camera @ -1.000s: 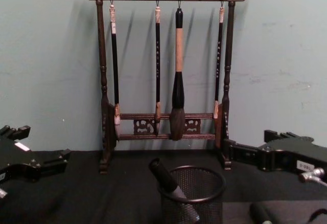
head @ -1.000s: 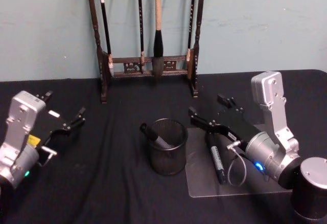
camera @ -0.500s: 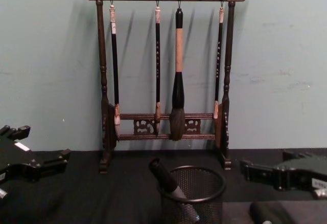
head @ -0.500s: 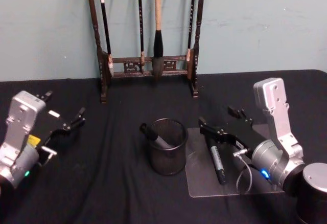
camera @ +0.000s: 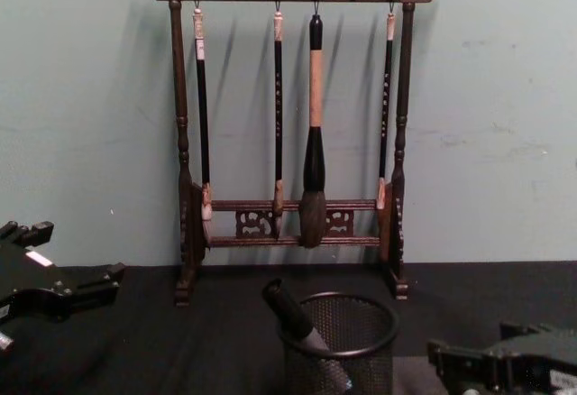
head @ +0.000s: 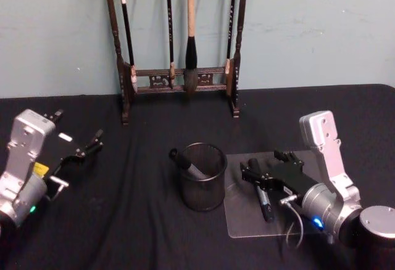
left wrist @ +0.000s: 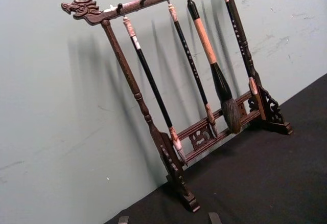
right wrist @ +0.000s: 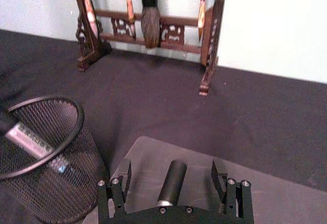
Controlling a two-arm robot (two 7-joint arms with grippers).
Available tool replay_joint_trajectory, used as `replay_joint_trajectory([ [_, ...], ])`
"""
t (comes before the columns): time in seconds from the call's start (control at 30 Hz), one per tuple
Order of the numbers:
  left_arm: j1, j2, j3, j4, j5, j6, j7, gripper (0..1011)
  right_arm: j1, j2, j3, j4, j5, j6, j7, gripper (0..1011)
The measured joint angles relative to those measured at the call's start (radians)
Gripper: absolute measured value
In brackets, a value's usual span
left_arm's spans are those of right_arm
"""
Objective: Pick up the water-based marker from the table and place it into the pen holder.
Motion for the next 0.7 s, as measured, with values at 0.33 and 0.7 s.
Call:
replay_joint_trajectory([
  [0.33, 0.0, 0.0, 0.0, 0.0, 0.0, 0.0, 0.0, 1009, 0.019, -0.002, -0.015, 0.057, -0.025, -0.002, 0.023, 1003],
  [0.7, 0.0, 0.0, 0.0, 0.0, 0.0, 0.0, 0.0, 1009, 0.03, -0.009, -0.019, 0.095, -0.043, -0.007, 0.034, 1002],
])
